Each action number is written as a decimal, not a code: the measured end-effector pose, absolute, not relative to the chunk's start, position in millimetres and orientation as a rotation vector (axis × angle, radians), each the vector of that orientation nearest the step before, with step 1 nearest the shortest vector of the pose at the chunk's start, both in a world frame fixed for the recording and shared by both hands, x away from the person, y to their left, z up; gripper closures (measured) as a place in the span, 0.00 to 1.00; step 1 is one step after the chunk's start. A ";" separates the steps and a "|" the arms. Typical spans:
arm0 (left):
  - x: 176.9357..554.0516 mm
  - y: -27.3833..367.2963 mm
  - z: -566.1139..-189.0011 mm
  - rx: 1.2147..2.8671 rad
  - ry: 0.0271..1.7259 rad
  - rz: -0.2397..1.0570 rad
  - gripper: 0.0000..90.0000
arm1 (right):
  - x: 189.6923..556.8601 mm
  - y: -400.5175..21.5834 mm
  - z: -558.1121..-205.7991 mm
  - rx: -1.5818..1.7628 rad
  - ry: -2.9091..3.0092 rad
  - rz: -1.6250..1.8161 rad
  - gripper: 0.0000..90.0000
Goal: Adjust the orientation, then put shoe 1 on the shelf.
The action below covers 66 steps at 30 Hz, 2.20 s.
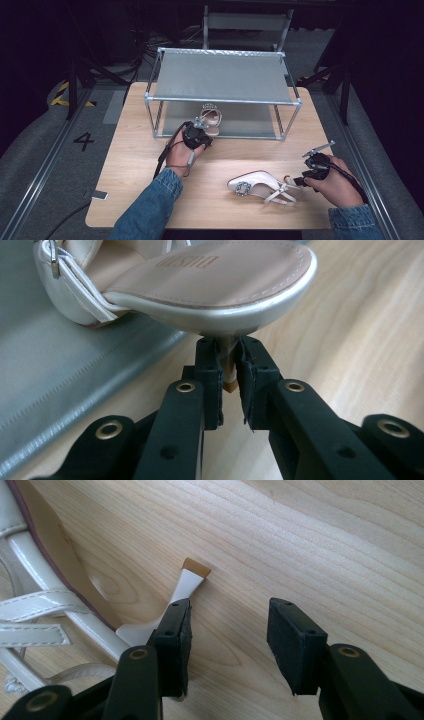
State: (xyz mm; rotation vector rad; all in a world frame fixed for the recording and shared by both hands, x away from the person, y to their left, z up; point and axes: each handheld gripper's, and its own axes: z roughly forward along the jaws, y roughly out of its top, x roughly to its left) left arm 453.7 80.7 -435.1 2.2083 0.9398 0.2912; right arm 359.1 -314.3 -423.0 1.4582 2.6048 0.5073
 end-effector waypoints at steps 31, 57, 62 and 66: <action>526.4 77.3 -450.6 2.296 1.016 0.275 0.89 | 353.4 -316.3 -420.4 1.461 2.593 0.536 0.60; 447.7 105.1 -400.9 2.265 1.022 0.310 0.56 | 354.0 -310.3 -415.2 1.429 2.594 0.533 0.59; 423.4 113.3 -394.3 2.263 0.995 0.289 0.54 | 352.5 -308.6 -410.9 1.408 2.586 0.535 0.59; 405.9 116.7 -393.3 2.293 0.978 0.262 0.54 | 349.8 -301.6 -405.7 1.373 2.616 0.566 0.60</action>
